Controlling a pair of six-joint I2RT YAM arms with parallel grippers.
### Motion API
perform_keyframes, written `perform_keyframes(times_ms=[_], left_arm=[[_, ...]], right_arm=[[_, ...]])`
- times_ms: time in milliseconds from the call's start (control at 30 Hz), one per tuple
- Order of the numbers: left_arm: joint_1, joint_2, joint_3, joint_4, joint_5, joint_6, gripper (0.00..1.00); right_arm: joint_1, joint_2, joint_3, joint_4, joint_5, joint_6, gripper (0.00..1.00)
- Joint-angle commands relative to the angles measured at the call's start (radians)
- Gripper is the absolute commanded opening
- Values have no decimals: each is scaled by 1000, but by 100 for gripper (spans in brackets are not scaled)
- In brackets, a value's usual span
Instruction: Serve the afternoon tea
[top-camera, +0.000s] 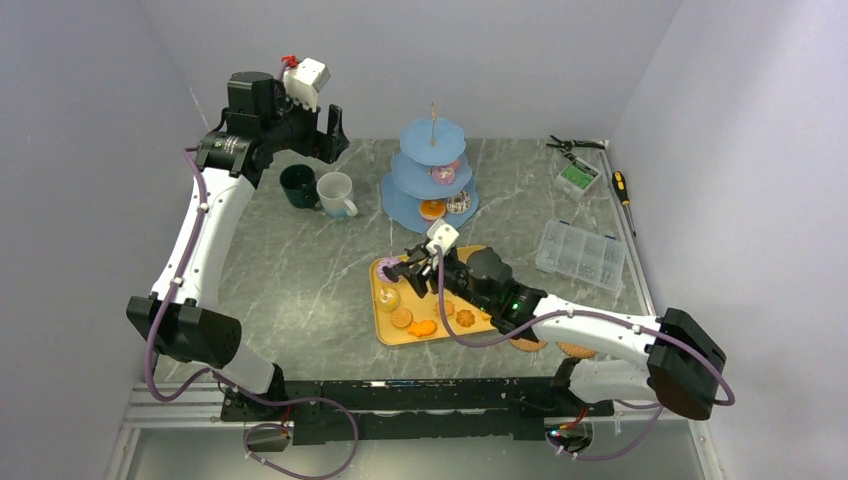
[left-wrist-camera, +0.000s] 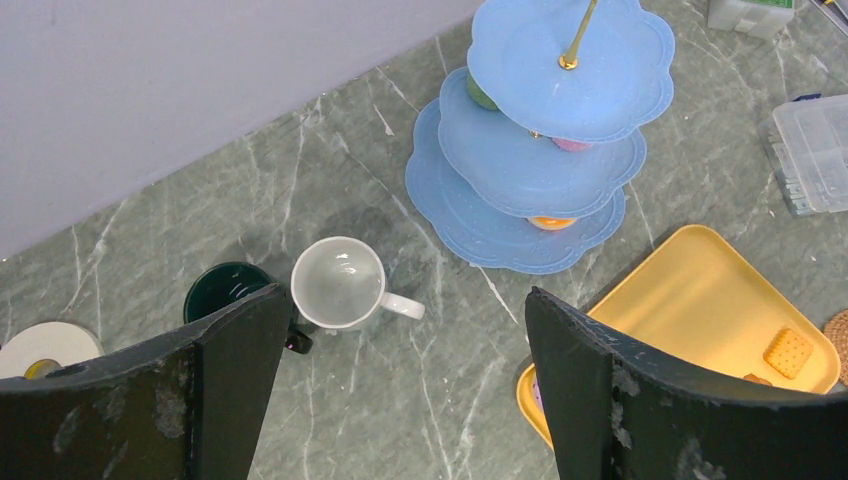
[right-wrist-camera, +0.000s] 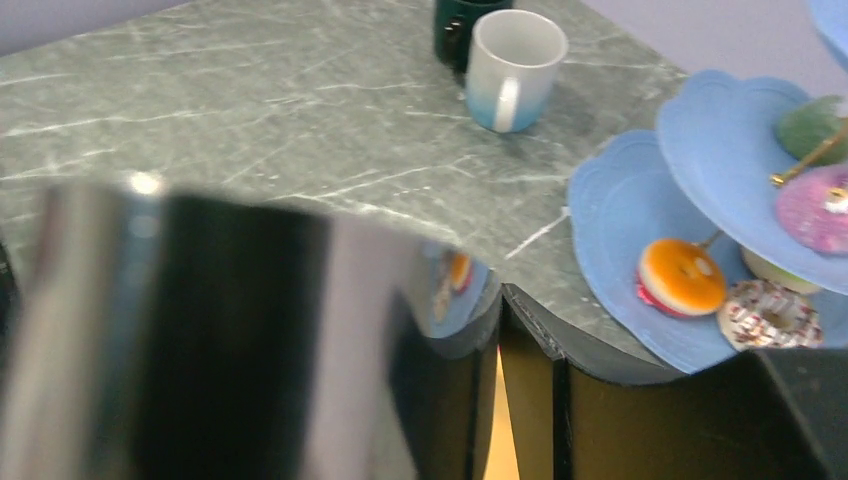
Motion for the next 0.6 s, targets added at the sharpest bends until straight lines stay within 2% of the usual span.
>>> perform_keyframes(times_ms=[0, 567], left_arm=[[6, -40, 4, 30, 18, -2, 93], [6, -40, 13, 28, 15, 2, 93]], right_arm=[[52, 11, 1, 43, -8, 44, 63], [94, 159, -26, 109, -45, 100, 61]])
